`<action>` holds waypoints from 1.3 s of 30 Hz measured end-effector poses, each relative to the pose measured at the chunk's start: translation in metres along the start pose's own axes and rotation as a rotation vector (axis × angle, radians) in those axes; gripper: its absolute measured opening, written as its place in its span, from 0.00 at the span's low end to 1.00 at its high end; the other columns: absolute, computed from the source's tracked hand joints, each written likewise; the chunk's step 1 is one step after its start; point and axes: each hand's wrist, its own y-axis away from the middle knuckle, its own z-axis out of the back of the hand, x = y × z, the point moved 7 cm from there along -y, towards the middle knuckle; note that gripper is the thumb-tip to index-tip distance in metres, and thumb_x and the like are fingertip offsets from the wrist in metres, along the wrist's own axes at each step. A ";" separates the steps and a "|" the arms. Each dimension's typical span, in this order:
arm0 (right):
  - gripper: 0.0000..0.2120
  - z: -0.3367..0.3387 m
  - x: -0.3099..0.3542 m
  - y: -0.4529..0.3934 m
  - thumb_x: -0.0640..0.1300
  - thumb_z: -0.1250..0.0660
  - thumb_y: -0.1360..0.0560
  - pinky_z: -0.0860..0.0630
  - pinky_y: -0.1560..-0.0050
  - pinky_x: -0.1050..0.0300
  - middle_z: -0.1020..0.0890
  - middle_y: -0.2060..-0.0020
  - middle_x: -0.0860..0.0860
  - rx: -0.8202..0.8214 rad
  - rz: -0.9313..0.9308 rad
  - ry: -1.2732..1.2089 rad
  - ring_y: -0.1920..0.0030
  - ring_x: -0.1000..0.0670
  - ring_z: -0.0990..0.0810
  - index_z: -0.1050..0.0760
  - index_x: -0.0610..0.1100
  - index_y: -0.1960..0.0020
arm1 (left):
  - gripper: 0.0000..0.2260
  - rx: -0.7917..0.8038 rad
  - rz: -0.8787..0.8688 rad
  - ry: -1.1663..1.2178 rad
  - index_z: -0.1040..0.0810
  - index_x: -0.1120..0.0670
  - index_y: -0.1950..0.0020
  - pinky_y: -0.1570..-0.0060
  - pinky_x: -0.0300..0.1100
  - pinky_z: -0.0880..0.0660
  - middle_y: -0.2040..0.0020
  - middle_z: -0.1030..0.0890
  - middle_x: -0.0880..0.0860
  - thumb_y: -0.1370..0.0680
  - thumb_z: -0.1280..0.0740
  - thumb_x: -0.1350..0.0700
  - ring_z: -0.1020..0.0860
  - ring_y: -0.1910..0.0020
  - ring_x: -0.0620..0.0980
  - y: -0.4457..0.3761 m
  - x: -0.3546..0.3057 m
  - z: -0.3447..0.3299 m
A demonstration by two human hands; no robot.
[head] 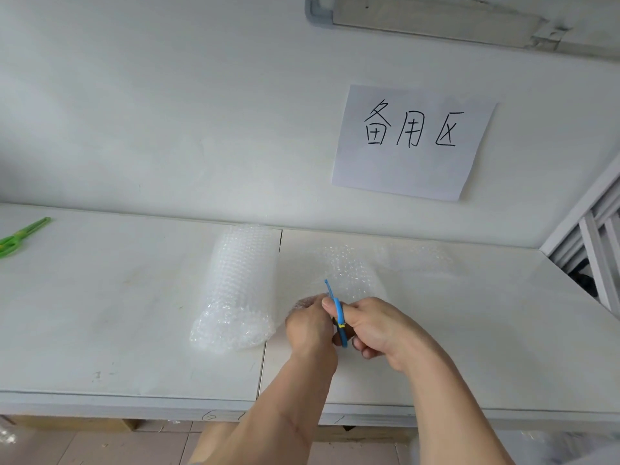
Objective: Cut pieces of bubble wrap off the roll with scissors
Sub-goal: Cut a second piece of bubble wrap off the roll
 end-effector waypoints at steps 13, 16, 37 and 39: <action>0.20 -0.011 -0.014 -0.008 0.61 0.31 0.27 0.39 0.73 0.61 0.23 0.67 0.46 0.016 0.046 -0.272 0.73 0.53 0.38 0.22 0.43 0.56 | 0.06 0.012 -0.020 0.140 0.22 0.61 0.60 0.77 0.37 0.35 0.70 0.26 0.57 0.25 0.36 0.63 0.33 0.78 0.50 -0.007 0.003 0.006; 0.17 -0.010 -0.017 -0.007 0.58 0.31 0.26 0.40 0.72 0.61 0.23 0.68 0.48 0.016 0.061 -0.297 0.73 0.53 0.39 0.21 0.43 0.57 | 0.06 0.013 -0.015 0.175 0.23 0.61 0.61 0.75 0.39 0.34 0.68 0.24 0.57 0.24 0.35 0.62 0.32 0.76 0.52 -0.008 0.004 0.006; 0.21 -0.016 -0.023 -0.013 0.62 0.28 0.31 0.42 0.72 0.60 0.29 0.66 0.45 -0.077 0.068 -0.373 0.73 0.52 0.40 0.21 0.44 0.58 | 0.06 0.028 -0.010 0.196 0.21 0.59 0.59 0.76 0.37 0.34 0.67 0.24 0.57 0.23 0.36 0.63 0.32 0.78 0.49 -0.006 0.005 0.007; 0.21 -0.014 -0.021 -0.014 0.62 0.29 0.30 0.41 0.72 0.60 0.28 0.67 0.47 -0.088 0.061 -0.361 0.73 0.53 0.39 0.19 0.44 0.59 | 0.06 0.018 -0.019 0.171 0.20 0.59 0.57 0.76 0.37 0.34 0.66 0.22 0.57 0.23 0.36 0.62 0.31 0.78 0.49 -0.005 0.004 0.007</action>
